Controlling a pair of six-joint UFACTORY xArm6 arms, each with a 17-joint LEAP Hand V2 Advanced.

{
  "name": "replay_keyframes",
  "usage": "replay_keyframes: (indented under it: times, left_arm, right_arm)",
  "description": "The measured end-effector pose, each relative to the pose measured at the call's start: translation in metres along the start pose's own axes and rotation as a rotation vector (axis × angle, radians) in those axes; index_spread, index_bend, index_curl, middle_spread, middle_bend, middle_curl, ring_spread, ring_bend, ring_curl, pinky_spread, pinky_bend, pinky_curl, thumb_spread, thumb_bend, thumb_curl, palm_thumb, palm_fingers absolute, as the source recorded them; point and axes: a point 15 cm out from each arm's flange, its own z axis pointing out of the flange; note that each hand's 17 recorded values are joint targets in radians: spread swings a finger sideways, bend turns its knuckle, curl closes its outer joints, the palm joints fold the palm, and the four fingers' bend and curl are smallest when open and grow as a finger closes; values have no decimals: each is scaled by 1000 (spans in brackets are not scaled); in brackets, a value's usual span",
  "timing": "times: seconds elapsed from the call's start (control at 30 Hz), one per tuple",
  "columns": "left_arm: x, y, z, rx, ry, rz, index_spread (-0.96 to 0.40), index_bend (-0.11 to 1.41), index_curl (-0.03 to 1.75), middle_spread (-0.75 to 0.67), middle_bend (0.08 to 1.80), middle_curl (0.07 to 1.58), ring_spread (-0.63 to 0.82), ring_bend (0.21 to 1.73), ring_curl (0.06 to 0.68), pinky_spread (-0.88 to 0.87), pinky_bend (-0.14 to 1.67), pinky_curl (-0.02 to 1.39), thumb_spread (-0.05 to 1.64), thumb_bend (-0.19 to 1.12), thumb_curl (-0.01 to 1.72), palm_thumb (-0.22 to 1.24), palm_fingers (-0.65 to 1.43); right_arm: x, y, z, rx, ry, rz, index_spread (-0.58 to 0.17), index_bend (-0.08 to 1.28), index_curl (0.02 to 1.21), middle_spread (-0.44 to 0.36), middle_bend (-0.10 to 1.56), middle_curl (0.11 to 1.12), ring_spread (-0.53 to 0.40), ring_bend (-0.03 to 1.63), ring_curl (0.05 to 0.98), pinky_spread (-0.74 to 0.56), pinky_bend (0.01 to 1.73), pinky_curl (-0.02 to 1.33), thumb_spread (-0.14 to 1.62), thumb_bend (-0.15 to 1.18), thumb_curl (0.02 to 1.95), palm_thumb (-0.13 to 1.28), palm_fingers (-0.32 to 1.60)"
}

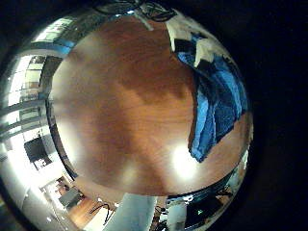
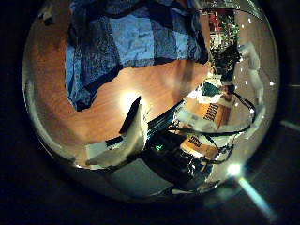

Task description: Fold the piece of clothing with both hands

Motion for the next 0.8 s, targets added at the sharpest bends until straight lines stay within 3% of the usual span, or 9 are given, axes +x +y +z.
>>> replay_keyframes:
  times: [0.13,0.2,0.23,0.33,0.4,0.6,0.8]
  left_arm:
    - [1,2,5,-2,0,3,-122,179,465,78,188,391,106,684,260,147,263,551,1161,-19,286,296,202]
    - [0,3,5,-3,-6,5,-121,179,458,78,187,388,108,681,257,148,263,545,1161,-19,286,296,205]
    - [0,3,5,-2,-7,4,-121,179,454,78,188,386,109,679,256,148,263,542,1161,-19,286,296,207]
    - [-2,3,9,-11,-6,5,-121,181,447,77,188,382,111,673,252,149,262,532,1162,-19,286,296,212]
    - [-1,2,14,-22,-5,8,-120,182,442,77,187,380,111,670,251,149,261,527,1162,-19,286,296,215]
    - [1,2,23,-36,-2,18,-120,185,433,70,185,373,124,652,244,162,252,508,1163,-19,285,298,216]
    - [-1,21,47,-85,4,37,-120,188,428,68,178,364,136,641,238,174,248,492,1163,-19,284,298,215]
  right_arm:
    - [-1,-11,10,3,9,-9,-225,198,391,-45,450,428,-39,849,335,262,608,377,963,16,327,314,307]
    - [-7,-16,11,5,22,-26,-246,178,386,-85,500,442,-110,914,341,147,650,374,990,37,344,411,484]
    - [-7,-16,11,5,22,-26,-267,148,371,-110,518,449,-156,972,349,42,758,384,1001,48,355,459,657]
    - [-9,-18,7,18,31,-31,-345,227,406,-172,641,511,-226,1094,390,-195,945,423,1014,72,382,595,1151]
    - [-7,-18,3,34,34,-27,-380,341,486,-185,749,572,-232,1117,436,-249,1011,483,1016,77,398,665,1240]
    - [12,-7,1,44,18,13,-399,705,683,-180,1030,697,-222,1237,520,-240,1170,590,1052,116,453,871,1268]
    - [50,25,9,39,-9,81,-378,872,798,-156,1178,761,-212,1347,587,-221,1258,679,1044,103,505,970,1144]
